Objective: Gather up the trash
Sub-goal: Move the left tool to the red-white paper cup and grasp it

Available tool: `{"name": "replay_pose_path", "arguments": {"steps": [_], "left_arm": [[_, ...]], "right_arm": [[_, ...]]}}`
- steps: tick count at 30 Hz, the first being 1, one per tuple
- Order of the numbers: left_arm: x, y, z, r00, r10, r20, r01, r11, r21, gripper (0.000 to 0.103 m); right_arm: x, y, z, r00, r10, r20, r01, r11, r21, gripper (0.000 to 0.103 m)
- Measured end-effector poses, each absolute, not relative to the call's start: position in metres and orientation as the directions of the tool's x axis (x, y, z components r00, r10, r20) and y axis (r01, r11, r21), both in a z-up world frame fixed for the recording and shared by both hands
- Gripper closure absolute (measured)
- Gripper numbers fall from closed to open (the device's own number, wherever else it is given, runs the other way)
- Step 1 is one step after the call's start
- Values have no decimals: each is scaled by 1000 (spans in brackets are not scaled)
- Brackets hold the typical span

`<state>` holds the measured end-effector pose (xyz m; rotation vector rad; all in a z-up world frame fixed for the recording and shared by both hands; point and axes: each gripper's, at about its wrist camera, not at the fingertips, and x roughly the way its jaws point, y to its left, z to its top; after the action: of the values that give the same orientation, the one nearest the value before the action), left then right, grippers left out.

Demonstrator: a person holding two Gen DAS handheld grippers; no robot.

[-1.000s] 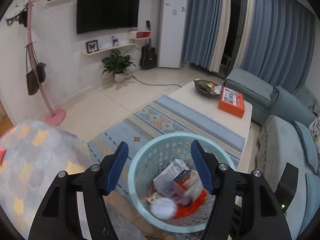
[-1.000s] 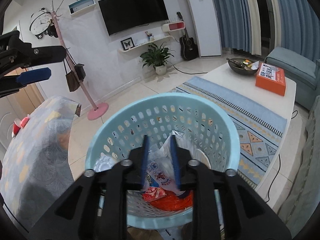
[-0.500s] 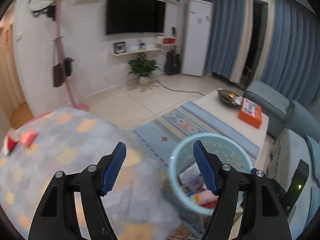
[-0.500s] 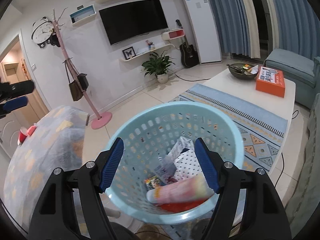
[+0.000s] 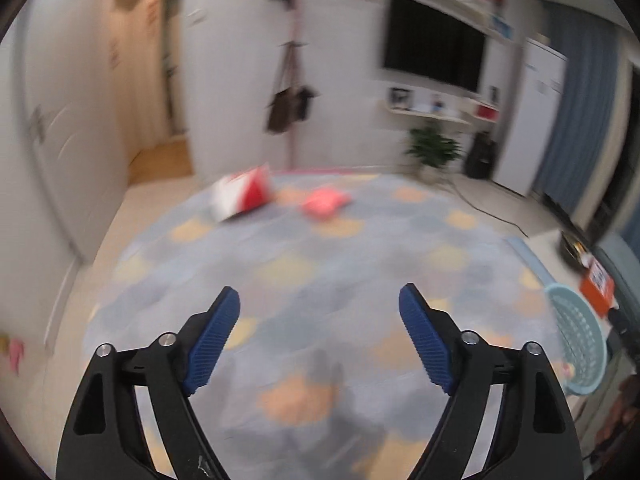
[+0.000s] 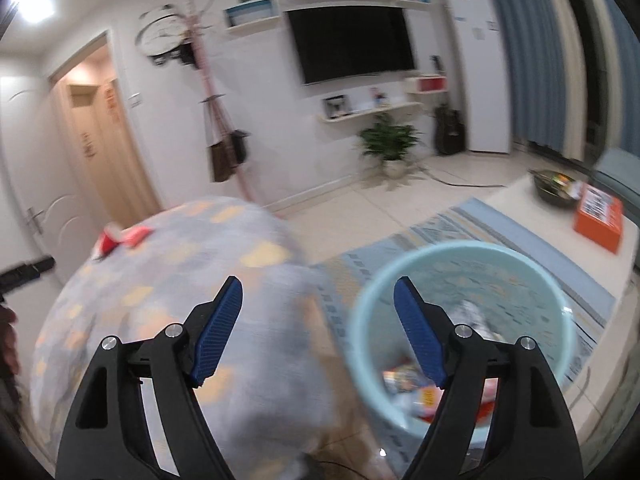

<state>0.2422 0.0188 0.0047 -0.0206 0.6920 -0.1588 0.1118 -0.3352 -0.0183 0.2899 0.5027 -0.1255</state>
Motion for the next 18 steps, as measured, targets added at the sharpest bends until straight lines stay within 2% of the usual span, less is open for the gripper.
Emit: {"name": "replay_pose_path", "arguments": {"steps": [3, 8, 12, 16, 18], "left_arm": [[246, 48, -9, 739, -131, -661, 121, 991, -61, 23], [286, 67, -2, 746, -110, -657, 108, 993, -43, 23], [341, 59, 12, 760, -85, -645, 118, 993, 8, 23], [409, 46, 11, 714, -94, -694, 115, 993, -16, 23], [435, 37, 9, 710, -63, -702, 102, 995, 14, 23]], "right_arm": [[133, -297, -5, 871, 24, -491, 108, 965, 240, 29], [166, -233, -1, 845, 125, -519, 7, 969, 245, 28], [178, -204, -11, 817, 205, -538, -57, 959, 278, 28], [181, -184, -19, 793, 255, -553, -120, 956, 268, 28], [183, -184, -23, 785, 259, -563, -124, 956, 267, 28]]}}
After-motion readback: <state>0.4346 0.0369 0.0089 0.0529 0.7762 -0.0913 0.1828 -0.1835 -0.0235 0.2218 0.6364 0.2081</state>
